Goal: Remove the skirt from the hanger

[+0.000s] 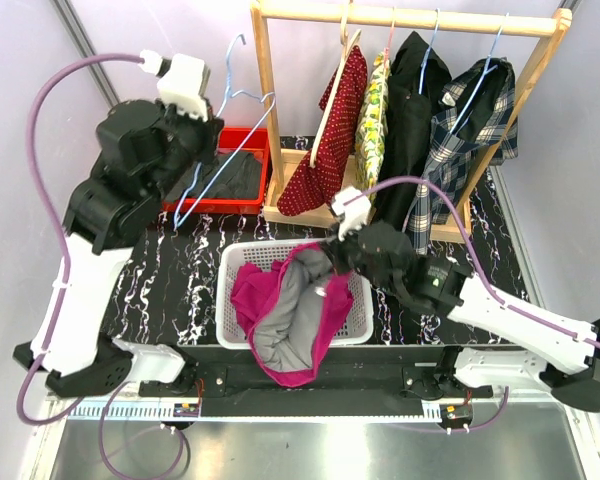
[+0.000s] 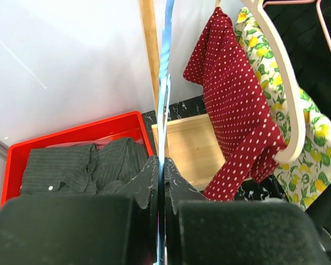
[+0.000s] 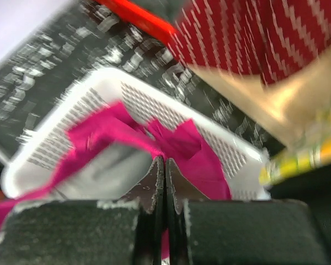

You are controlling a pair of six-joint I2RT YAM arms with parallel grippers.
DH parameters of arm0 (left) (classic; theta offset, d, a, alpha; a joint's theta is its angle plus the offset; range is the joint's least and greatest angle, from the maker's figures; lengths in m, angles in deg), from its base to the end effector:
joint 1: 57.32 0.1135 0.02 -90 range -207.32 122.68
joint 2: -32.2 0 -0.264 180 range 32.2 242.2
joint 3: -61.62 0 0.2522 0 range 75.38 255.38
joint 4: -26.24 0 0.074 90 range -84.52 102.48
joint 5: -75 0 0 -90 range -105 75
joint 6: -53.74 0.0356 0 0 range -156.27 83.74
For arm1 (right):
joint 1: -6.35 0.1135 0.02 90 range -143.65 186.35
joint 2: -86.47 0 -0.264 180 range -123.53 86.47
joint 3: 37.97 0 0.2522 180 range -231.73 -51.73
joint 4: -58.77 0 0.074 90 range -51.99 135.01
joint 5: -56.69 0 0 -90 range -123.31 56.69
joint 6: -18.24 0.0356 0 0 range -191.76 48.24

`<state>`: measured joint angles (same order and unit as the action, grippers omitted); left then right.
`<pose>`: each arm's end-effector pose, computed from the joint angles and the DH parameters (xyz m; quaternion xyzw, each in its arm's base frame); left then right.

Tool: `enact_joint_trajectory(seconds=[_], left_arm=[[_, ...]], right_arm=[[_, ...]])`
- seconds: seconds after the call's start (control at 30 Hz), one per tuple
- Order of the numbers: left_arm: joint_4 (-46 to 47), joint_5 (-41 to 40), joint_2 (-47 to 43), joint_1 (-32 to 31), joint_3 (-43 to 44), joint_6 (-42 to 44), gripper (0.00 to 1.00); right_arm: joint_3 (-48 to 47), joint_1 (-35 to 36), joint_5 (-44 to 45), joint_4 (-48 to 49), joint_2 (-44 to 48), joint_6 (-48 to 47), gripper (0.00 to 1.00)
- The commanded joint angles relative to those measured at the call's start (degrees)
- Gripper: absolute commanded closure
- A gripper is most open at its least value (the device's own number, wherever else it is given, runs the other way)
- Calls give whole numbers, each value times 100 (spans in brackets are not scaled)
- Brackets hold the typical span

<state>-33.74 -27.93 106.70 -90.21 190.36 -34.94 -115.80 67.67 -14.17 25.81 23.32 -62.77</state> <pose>0.1765 -0.1046 0.5617 0.1446 0.7265 -0.1010 0.6641 0.1287 0.2110 0.3792 -0.2650 0.7602 0.2224 0.5499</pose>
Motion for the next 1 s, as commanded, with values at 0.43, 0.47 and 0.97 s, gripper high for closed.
enact_joint_trajectory(seconds=[0.43, 0.47, 0.97], left_arm=[[842, 344, 1822, 71, 1895, -624, 100], [851, 352, 2040, 80, 2027, -651, 100], [1291, 598, 3211, 827, 2731, -1125, 100]], right_arm=[[1925, 38, 828, 1647, -1039, 692, 100], [1873, 38, 872, 1648, -1224, 665, 100], [1266, 64, 1207, 1859, -2174, 340, 99]])
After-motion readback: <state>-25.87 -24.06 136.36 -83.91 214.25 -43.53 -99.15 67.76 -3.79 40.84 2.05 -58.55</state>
